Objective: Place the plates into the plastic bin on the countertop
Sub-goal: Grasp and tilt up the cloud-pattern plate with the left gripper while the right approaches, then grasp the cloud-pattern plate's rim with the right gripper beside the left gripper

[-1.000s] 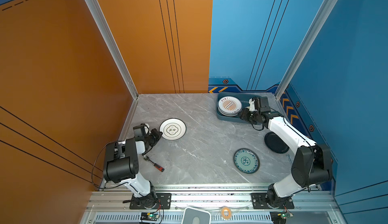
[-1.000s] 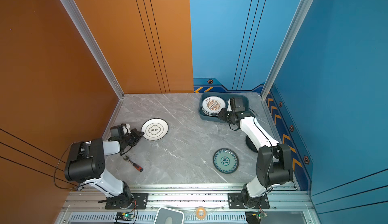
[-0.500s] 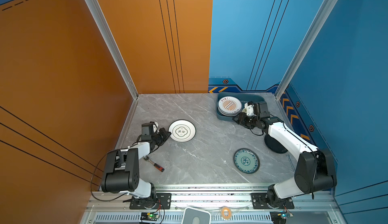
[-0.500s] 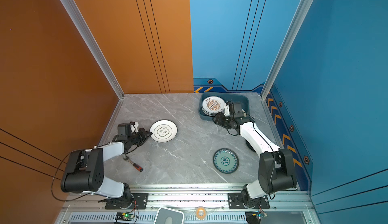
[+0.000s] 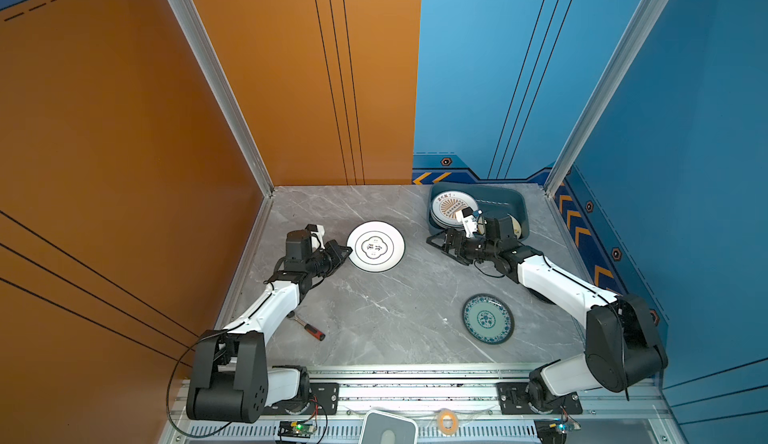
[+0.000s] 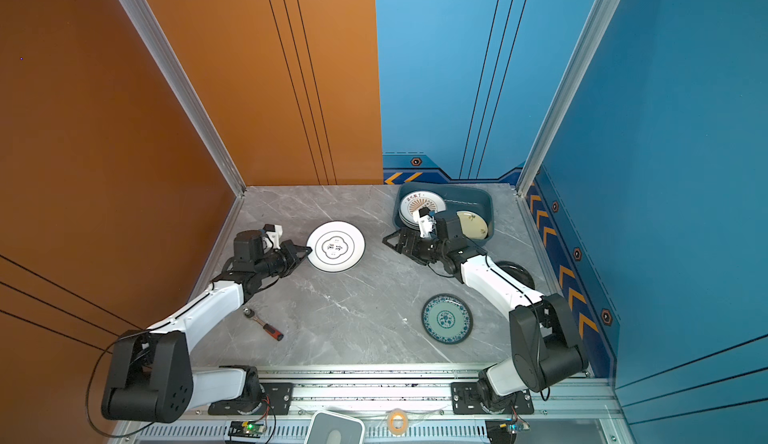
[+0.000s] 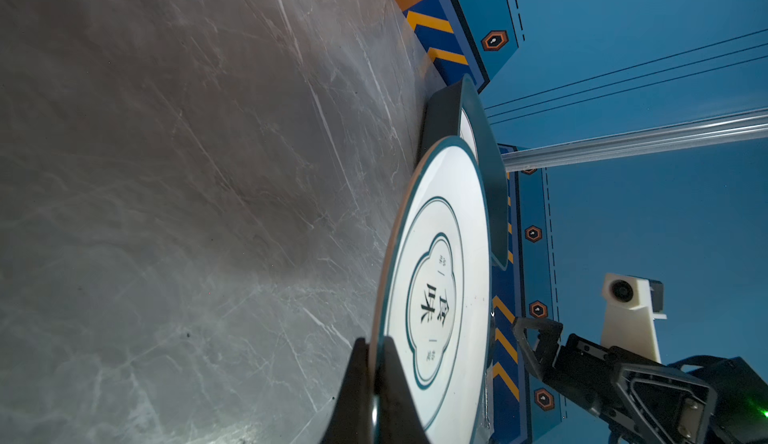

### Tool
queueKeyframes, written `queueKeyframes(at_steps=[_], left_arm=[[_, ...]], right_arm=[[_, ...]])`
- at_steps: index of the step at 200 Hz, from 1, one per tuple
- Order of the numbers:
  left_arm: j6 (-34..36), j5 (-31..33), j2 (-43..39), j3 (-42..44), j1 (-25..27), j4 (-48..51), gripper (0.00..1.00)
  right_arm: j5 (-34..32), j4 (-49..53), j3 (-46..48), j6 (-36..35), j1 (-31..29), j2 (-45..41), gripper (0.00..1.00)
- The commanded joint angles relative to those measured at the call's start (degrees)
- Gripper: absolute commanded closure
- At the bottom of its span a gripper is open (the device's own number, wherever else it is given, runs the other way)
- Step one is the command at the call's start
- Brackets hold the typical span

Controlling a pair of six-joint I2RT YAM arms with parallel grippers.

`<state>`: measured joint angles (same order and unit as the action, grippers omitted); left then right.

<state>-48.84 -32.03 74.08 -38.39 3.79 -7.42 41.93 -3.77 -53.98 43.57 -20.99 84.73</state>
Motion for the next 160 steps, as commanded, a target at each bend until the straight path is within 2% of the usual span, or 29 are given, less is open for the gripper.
queueKeyframes(at_steps=[1,32,75,153,160], left_arm=[[-1.4,-1.2,-1.0,-3.2,2.0,-0.2,1.00],[-2.1,-0.8,-1.0,-4.4,4.3,-0.2,1.00],[-2.8,-0.1,-1.5,-5.6,6.6,-0.2,1.00],[-2.9,1.1,0.5,-6.6,9.5,-0.8,1.00],[-2.8,1.1,0.7,-6.6,9.7,-0.9,1.00]], right_arm=[[1.2,-4.8,0.5,2.3,-1.5,0.9,0.00],[-0.4,-5.7,0.2,3.1,-2.9,2.7,0.00],[-1.4,-8.5,-0.1,5.7,-3.8,5.2,0.06],[0.7,-16.7,-1.0,11.4,-6.2,10.2,0.50],[0.6,-17.0,-1.2,11.6,-6.3,10.5,0.50]])
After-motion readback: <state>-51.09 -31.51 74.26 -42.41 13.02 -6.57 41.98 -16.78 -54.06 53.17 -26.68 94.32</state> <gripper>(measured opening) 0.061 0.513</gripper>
